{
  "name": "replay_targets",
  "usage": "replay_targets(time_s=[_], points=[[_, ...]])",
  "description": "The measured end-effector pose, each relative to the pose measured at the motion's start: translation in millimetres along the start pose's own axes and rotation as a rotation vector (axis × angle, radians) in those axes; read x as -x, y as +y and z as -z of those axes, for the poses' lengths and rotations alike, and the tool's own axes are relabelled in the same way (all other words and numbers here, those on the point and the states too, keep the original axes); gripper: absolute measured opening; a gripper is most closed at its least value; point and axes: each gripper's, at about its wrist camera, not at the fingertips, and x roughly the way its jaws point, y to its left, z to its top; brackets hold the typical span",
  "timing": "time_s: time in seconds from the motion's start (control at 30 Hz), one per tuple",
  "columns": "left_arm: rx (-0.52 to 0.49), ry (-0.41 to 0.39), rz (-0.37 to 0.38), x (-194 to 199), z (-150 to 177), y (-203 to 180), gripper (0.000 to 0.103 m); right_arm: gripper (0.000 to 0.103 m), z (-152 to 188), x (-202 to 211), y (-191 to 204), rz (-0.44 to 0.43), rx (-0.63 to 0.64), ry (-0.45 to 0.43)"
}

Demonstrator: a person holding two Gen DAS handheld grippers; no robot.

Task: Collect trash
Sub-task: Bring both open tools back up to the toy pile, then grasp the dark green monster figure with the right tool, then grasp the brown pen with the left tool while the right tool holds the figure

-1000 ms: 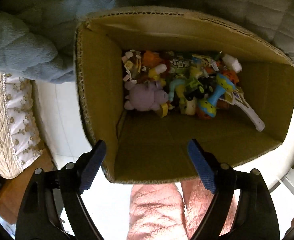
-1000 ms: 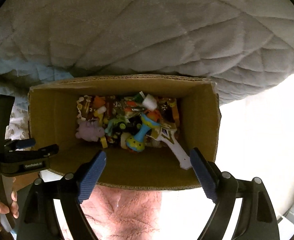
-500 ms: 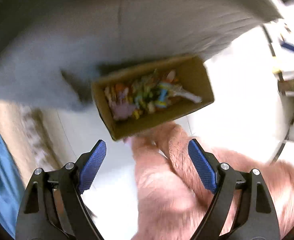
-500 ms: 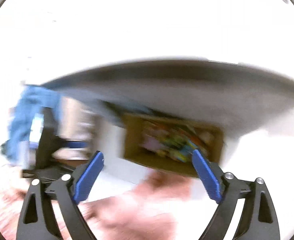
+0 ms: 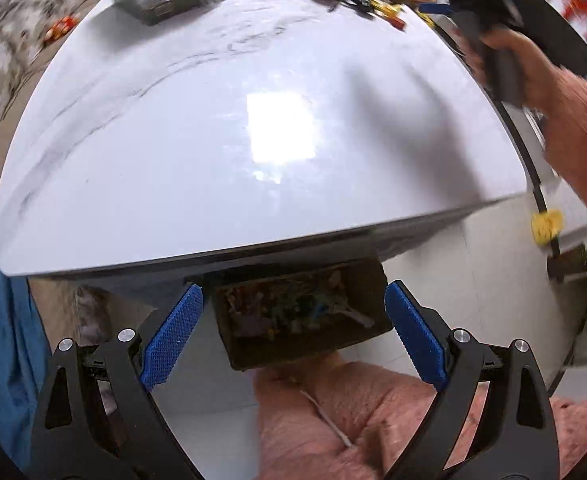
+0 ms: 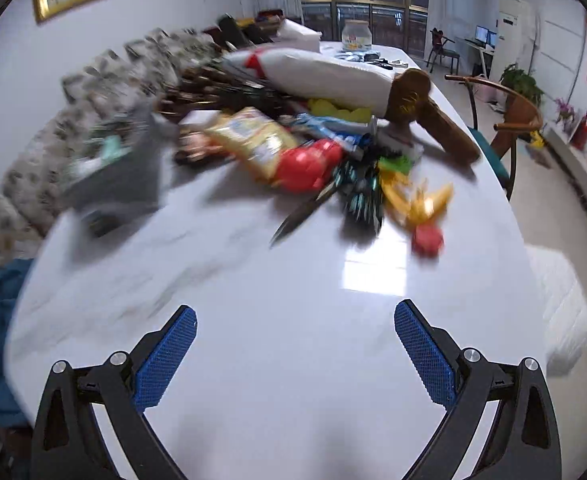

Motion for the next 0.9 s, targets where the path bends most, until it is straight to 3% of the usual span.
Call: replay_targets(time_s=[0.13, 0.23, 0.3, 0.33, 0.4, 0.47, 0.57, 0.73, 0.83, 0.9], points=[[0.057, 0.027, -0.047, -8.4, 4.4, -1.2, 0.090, 0.097, -39.0, -56.0, -15.8, 0.087, -0.018, 0.038], [0.102, 0.045, -0.067, -8.0, 8.4, 9.2, 0.090, 0.087, -56.5, -89.7, -31.2, 0.088, -0.051, 0.095], [0.140, 0.055, -0.075, -8.0, 11.7, 14.8, 0.090, 0.067, -59.1, -104.2, -36.4, 0.081, -0.057, 0.128], [0.155, 0.061, -0.080, -8.9, 12.0, 17.6, 0.090, 0.065, -61.4, -109.1, -39.2, 0.071, -0.059, 0.129], [0.184, 0.073, -0.078, -12.4, 12.8, 23.1, 0.090, 0.049, -61.7, -114.0, -42.9, 0.110, -0.055, 0.148], [0.196, 0.074, -0.075, -13.0, 7.4, 23.3, 0.090, 0.040, -52.0, -106.1, -48.7, 0.035, -0.085, 0.158], [0.158, 0.050, -0.077, -10.4, -6.8, 18.7, 0.090, 0.040, -28.5, -89.4, -44.8, -0.020, -0.042, 0.179], [0.085, 0.003, -0.050, -9.6, -45.7, 7.5, 0.090, 0.040, 35.1, -26.8, -47.7, -0.224, -0.104, 0.188], [0.004, -0.055, -0.042, -13.5, -90.3, -4.9, 0.090, 0.040, 75.0, 18.3, -61.7, -0.308, -0.196, 0.157], [-0.060, -0.084, -0.044, -28.9, -136.6, -18.2, 0.090, 0.040, 97.3, 44.1, -67.2, -0.335, -0.256, 0.136]])
